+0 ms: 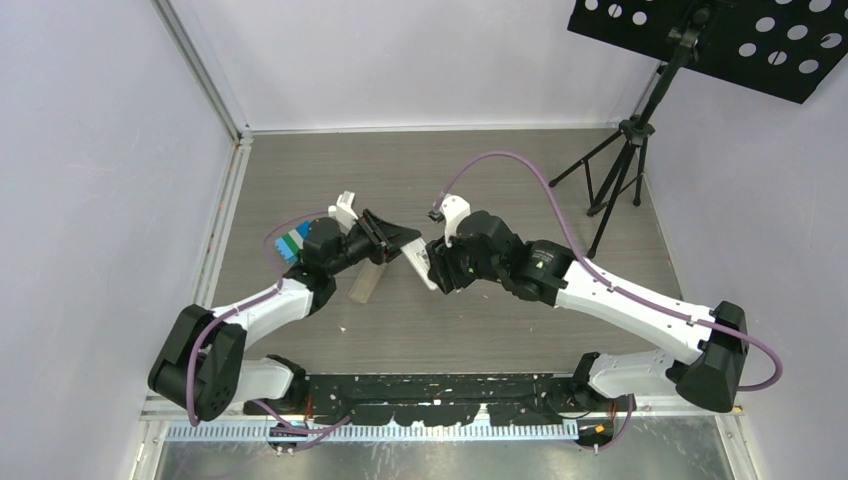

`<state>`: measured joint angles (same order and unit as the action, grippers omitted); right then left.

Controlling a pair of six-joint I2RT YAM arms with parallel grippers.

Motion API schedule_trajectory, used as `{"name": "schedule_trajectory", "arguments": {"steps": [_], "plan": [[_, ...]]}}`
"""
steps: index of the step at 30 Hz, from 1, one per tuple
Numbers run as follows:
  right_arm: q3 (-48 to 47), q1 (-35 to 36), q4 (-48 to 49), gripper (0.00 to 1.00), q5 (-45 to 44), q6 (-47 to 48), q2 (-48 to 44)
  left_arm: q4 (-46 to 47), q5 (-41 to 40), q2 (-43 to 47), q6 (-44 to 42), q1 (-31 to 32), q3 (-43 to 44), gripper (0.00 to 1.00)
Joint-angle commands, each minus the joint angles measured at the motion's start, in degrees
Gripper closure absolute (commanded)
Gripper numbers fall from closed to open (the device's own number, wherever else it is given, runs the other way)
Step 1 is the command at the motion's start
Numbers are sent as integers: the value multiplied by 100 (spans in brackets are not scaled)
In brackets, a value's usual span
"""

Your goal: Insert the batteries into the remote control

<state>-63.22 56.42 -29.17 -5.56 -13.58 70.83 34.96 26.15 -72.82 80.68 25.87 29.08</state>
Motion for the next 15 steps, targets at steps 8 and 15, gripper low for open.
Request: {"name": "schedule_trajectory", "arguments": {"steps": [8, 15], "plan": [[-312, 114, 118, 46, 200, 225, 145, 99, 156, 188, -69, 24, 247, 100], [-329, 115, 101, 57, 152, 199, 249, 99, 180, 206, -69, 24, 263, 100]]}}
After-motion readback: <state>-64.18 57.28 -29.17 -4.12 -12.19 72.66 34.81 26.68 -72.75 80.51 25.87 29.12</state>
